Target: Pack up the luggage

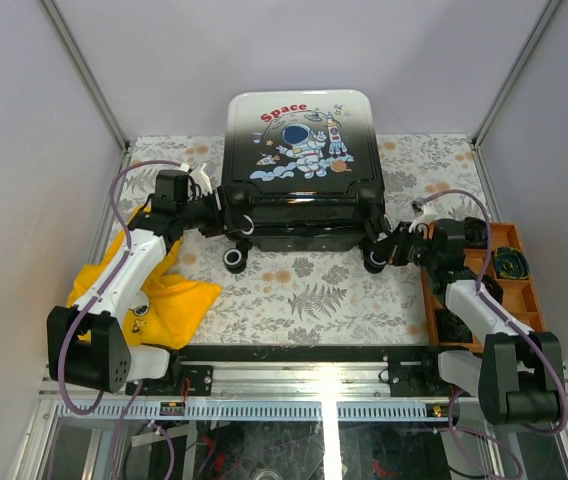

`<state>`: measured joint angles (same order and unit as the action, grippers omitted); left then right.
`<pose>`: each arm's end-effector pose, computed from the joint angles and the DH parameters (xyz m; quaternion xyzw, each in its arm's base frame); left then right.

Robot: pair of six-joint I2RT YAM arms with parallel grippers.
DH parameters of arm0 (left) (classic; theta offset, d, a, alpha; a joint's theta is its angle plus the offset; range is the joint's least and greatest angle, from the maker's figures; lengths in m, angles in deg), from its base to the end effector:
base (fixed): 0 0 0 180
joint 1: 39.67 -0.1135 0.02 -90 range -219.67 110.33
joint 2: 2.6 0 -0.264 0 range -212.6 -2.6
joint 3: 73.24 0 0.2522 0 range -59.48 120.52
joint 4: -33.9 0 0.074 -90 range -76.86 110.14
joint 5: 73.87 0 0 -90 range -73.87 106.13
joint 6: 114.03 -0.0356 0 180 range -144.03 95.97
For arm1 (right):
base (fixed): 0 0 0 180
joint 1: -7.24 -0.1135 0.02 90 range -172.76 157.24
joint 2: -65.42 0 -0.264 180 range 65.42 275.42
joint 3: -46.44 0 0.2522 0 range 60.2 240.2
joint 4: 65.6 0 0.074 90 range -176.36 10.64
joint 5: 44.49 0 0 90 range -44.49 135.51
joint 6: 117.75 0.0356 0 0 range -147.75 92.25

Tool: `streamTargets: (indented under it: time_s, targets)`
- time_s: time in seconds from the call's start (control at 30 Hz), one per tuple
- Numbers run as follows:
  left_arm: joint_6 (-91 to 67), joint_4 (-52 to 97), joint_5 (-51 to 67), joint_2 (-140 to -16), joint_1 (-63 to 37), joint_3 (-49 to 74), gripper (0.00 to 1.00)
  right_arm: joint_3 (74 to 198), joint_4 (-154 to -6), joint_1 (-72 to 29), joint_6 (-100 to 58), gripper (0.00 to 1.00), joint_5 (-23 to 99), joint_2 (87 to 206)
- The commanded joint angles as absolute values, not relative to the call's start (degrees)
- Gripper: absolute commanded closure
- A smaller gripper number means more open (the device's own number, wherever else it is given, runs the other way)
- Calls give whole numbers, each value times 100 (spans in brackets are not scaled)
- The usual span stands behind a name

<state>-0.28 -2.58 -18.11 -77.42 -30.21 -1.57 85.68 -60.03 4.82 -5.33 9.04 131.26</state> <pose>0.2752 -0.0662 0.2885 0.0167 0.8737 -0.3715 0.3136 0.2321 0.0310 0.2046 -0.0385 0.8018 0.3676 0.4697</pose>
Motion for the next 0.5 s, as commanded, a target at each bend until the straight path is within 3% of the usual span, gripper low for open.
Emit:
streamTargets:
  time_s: [0.0,0.4,0.47]
  targets:
    - [-611,-42,-2192,-7470,-3263,-139,100,8987,-6326,753,-922,100,1246,12815]
    - [-1008,-175,-1647,-7553,-3874,-200,100,9453,-7411,2232,-1654,100,69,13269]
    - [-998,-167,-1771,-7578,-3876,-220,100,9344,-7086,2227,-1619,93,-350,13242]
